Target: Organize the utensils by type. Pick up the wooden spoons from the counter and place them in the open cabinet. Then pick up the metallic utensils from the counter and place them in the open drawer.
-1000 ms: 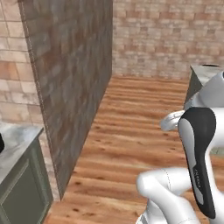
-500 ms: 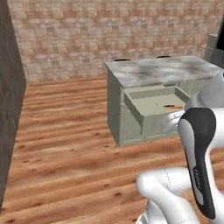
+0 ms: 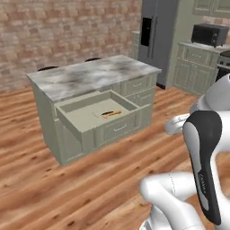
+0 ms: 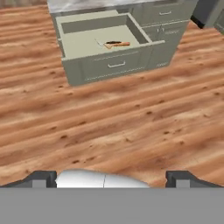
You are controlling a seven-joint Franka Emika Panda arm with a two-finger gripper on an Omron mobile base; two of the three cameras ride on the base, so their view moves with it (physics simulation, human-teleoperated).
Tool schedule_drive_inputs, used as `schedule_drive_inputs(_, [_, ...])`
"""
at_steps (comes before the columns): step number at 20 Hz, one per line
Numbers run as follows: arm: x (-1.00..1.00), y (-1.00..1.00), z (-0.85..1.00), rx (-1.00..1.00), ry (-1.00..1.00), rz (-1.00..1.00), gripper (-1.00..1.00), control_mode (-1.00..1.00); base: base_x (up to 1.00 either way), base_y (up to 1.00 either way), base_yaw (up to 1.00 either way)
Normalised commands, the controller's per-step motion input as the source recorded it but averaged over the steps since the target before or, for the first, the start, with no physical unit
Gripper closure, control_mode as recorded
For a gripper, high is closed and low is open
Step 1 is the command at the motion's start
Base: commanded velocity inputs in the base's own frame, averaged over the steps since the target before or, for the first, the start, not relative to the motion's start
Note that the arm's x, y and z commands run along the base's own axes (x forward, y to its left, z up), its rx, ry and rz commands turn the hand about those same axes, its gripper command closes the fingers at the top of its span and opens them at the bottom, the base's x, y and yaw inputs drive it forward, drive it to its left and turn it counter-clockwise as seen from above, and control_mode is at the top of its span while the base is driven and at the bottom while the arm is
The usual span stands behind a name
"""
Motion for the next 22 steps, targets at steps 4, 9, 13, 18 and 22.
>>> schedule_drive_inputs(4, [0.0, 0.0, 0.0, 0.0, 0.0, 0.0, -1.0, 1.0, 0.11, -0.58, -0.55])
schedule_drive_inputs(9, [0.0, 0.0, 0.0, 0.0, 0.0, 0.0, -1.0, 1.0, 0.1, -0.52, -0.54])
schedule_drive_inputs(13, [0.0, 0.0, 0.0, 0.0, 0.0, 0.0, -1.0, 1.0, 0.11, -0.4, -0.53])
schedule_drive_inputs(18, [0.0, 0.0, 0.0, 0.0, 0.0, 0.0, -1.0, 1.0, 0.11, -0.1, -0.43])
schedule_drive_inputs(22, [0.0, 0.0, 0.0, 0.0, 0.0, 0.0, -1.0, 1.0, 0.0, 0.1, -0.35])
